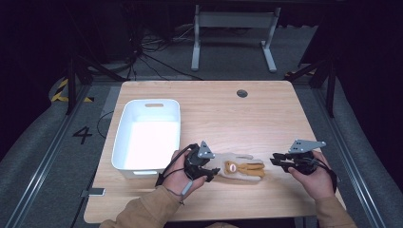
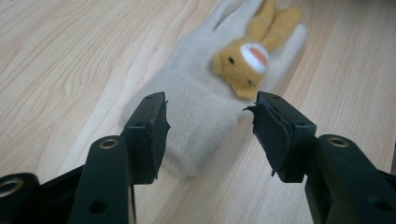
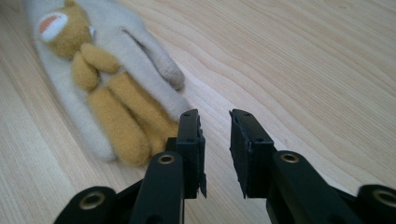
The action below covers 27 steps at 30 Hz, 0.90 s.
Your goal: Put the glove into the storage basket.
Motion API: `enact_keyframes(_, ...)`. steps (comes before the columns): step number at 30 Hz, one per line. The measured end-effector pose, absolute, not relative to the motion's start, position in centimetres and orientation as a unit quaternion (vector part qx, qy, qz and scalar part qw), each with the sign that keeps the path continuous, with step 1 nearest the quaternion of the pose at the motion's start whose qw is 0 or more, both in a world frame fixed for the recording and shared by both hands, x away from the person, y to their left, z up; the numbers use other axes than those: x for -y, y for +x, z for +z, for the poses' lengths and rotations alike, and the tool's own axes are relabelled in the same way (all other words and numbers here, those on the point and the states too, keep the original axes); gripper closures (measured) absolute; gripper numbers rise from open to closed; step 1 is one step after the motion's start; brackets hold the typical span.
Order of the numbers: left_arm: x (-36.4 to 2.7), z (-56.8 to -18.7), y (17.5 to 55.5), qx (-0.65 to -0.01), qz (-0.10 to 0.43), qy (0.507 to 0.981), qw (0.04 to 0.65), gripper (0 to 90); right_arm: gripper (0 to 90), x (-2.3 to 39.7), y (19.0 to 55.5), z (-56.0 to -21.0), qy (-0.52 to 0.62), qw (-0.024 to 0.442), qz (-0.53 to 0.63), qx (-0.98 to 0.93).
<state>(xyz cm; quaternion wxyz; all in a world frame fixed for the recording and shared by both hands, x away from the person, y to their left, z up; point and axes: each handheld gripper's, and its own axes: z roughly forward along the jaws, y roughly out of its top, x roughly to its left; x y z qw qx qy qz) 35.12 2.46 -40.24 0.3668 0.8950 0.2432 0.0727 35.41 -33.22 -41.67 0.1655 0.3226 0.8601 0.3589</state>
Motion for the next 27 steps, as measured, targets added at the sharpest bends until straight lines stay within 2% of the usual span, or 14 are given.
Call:
enact_keyframes(21,-0.8,-38.3,37.4,-0.178,0.032,0.910,0.373,39.8,66.8,35.5,35.2,-41.4,0.346,0.147,0.399,-0.836)
enact_keyframes(27,-0.2,-38.2,38.5,-0.128,0.026,0.927,0.351,37.4,65.6,36.0,34.7,-41.7,0.353,0.144,0.399,-0.834)
